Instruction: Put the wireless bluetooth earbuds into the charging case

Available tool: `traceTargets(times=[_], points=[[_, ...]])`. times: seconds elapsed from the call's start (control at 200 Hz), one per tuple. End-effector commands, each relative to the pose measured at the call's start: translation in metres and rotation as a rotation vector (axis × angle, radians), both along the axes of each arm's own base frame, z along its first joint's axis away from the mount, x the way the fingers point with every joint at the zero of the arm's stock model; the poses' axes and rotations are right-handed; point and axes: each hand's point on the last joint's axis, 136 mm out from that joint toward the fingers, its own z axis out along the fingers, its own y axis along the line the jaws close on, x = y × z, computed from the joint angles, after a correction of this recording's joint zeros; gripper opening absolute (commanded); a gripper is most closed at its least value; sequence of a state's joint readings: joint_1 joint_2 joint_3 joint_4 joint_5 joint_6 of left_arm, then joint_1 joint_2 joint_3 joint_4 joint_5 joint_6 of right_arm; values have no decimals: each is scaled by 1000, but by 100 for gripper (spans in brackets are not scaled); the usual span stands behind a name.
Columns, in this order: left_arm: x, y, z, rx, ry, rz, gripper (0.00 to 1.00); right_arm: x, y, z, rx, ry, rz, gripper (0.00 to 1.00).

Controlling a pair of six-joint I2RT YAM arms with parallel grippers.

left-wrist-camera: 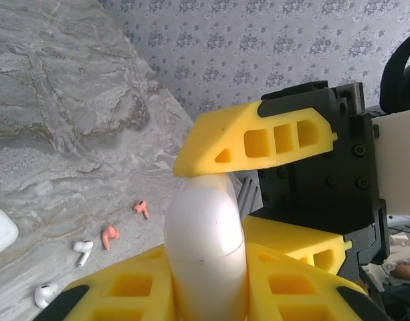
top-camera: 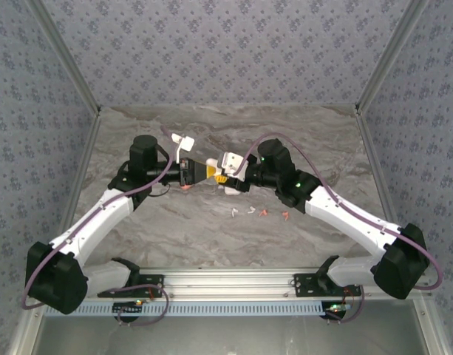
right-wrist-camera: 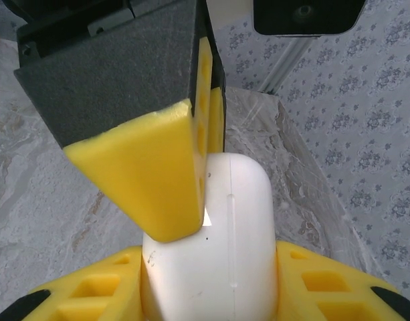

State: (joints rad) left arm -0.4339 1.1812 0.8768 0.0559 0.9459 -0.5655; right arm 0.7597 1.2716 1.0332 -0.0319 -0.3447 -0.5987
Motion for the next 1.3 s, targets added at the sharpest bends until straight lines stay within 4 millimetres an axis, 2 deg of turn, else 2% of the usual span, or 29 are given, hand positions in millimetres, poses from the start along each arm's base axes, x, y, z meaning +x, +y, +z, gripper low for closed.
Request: traceTargets(times=[0.0,0.065,0.165,0.295,0.485,0.685,0.969,1.299], points=[[-7,-5,24,-36,-91,-48,23,-2,0,26,52,-5,5,49],[-4,-5,24,-33,-104,-29,22,-4,-4,29,64,21,11,58],[0,-2,28,-37,-147,8,20,-8,-15,34,103,67,16,76],[10,2,32,-31,-234,80,11,-12,-32,45,187,136,10,100],[8,0,47,-43,-438,126,4,-9,-54,55,328,251,-33,100],[-4,-6,53,-37,-609,126,1,-2,-64,63,474,328,-78,100],[-13,-13,49,-29,-640,89,0,6,-64,62,492,347,-120,100],[-22,-15,50,-32,-656,65,0,23,-54,60,453,352,-146,100]])
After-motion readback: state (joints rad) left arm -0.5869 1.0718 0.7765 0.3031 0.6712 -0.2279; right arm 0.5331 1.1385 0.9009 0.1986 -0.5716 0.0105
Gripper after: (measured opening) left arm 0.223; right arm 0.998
